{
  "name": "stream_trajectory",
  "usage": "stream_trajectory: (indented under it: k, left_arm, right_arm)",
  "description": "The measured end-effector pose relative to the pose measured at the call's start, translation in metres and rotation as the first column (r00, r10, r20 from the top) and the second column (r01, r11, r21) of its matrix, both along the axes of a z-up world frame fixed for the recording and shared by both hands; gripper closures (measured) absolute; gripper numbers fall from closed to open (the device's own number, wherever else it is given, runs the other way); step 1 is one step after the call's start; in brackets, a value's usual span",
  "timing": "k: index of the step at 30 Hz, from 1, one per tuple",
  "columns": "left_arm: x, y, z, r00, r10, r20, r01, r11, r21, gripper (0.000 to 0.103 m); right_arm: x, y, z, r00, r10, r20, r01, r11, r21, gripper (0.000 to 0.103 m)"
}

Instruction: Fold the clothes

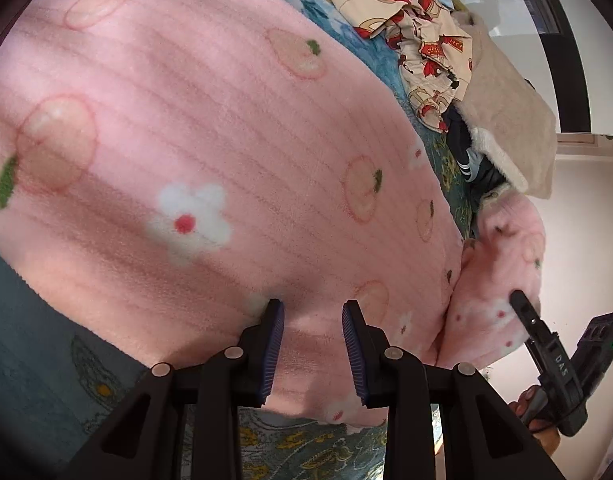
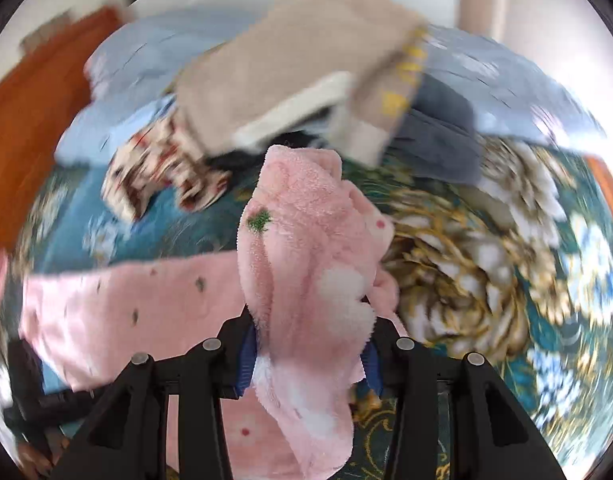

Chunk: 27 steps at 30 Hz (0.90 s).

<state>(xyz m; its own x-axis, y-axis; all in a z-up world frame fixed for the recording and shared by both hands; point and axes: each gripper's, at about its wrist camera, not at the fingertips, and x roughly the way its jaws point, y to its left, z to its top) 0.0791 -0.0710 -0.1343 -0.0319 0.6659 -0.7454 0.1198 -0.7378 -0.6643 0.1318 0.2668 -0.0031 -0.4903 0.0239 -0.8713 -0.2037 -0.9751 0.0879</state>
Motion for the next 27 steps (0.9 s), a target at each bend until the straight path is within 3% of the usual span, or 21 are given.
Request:
stream_trajectory:
  k: [2,5,7,9,12,16,19,23,27]
  left_arm:
    - [0.001,-0.005,-0.001,1.0,0.014,0.007,-0.014,1.0,0.007,0.069]
    - [0.0,-0.012,-0.004,0.999,0.036,0.022,-0.037,0.999,0.024,0.069]
    - [-0.001,-0.012,-0.005,0.999,0.041,0.029,-0.042,0.999,0.029,0.069]
    - [-0.001,-0.011,-0.005,0.999,0.034,0.025,-0.035,0.999,0.023,0.069]
    - [-0.001,-0.01,-0.004,0.999,0.027,0.02,-0.027,0.999,0.02,0.069]
    - [-0.002,-0.012,-0.006,0.999,0.036,0.028,-0.037,0.999,0.029,0.069]
    - [-0.003,-0.011,-0.006,0.999,0.037,0.029,-0.038,0.999,0.027,0.069]
    - [-0.003,-0.011,-0.006,0.999,0.034,0.028,-0.035,0.999,0.027,0.069]
    - [-0.003,-0.01,-0.006,0.999,0.034,0.03,-0.035,0.999,0.027,0.069]
  right_arm:
    - [-0.005,-0.034,-0.013,0.991,0.127,0.036,-0.127,0.992,-0.004,0.056]
    - [-0.01,-0.062,-0.036,0.969,0.215,0.118,-0.209,0.976,-0.059,0.053]
    - [-0.004,-0.075,-0.035,0.956,0.266,0.125,-0.263,0.964,-0.037,0.041]
    - [0.001,-0.08,-0.029,0.946,0.303,0.119,-0.303,0.953,-0.012,0.041]
    - [0.002,-0.07,-0.026,0.954,0.276,0.118,-0.282,0.958,0.041,0.041]
    - [-0.005,-0.049,-0.028,0.976,0.173,0.135,-0.177,0.984,0.019,0.041]
    - [0.003,-0.045,-0.029,0.978,0.14,0.154,-0.141,0.99,-0.005,0.041]
    - [0.018,-0.041,-0.023,0.98,0.118,0.163,-0.13,0.989,0.065,0.041]
    - [0.034,-0.017,-0.018,0.98,0.065,0.189,-0.073,0.997,0.036,0.041]
